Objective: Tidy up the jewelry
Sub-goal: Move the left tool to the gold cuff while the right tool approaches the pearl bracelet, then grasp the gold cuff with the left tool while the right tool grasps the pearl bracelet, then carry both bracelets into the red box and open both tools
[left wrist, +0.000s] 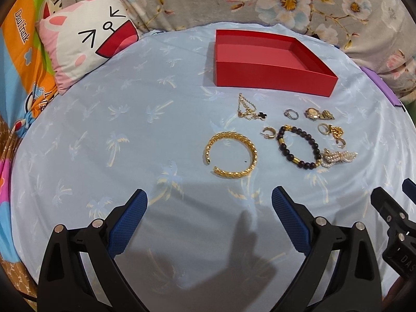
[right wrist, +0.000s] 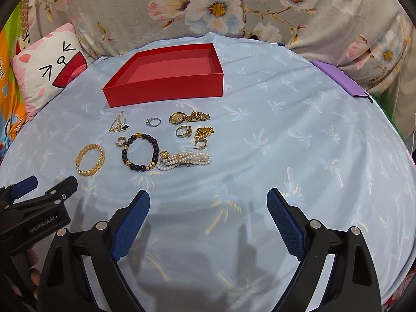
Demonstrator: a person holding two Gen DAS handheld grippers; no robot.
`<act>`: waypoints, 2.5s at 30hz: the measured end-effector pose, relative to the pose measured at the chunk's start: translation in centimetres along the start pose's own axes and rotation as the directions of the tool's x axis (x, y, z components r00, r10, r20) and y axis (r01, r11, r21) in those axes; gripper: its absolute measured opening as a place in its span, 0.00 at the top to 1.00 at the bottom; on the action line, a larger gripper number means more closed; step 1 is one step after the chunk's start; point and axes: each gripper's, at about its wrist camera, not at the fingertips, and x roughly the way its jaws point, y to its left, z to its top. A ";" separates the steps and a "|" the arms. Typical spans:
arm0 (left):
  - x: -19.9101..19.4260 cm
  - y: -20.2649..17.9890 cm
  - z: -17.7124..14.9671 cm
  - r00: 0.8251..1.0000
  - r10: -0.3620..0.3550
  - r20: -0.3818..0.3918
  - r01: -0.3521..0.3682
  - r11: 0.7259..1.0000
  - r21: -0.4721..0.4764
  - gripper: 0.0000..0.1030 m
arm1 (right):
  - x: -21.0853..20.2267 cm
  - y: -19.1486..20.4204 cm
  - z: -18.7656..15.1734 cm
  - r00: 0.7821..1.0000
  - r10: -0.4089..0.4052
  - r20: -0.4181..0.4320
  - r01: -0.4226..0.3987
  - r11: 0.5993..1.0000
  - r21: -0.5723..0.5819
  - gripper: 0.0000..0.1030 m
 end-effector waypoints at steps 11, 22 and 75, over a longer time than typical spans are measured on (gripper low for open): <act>3.9 -0.2 1.8 0.998 -0.018 -0.054 0.016 0.999 -0.035 0.09 | 2.1 -0.6 0.6 1.000 0.014 -0.023 -0.014 1.000 0.011 0.13; 6.2 -1.4 3.2 0.999 -0.008 -0.053 0.006 1.000 -0.020 0.19 | 4.0 -0.7 1.5 0.999 0.035 -0.041 -0.035 0.999 0.008 0.19; 0.8 -0.4 4.4 0.988 -0.149 0.028 0.149 0.989 -0.015 0.47 | 4.1 -0.2 4.0 0.976 0.212 -0.043 -0.214 0.976 -0.040 0.93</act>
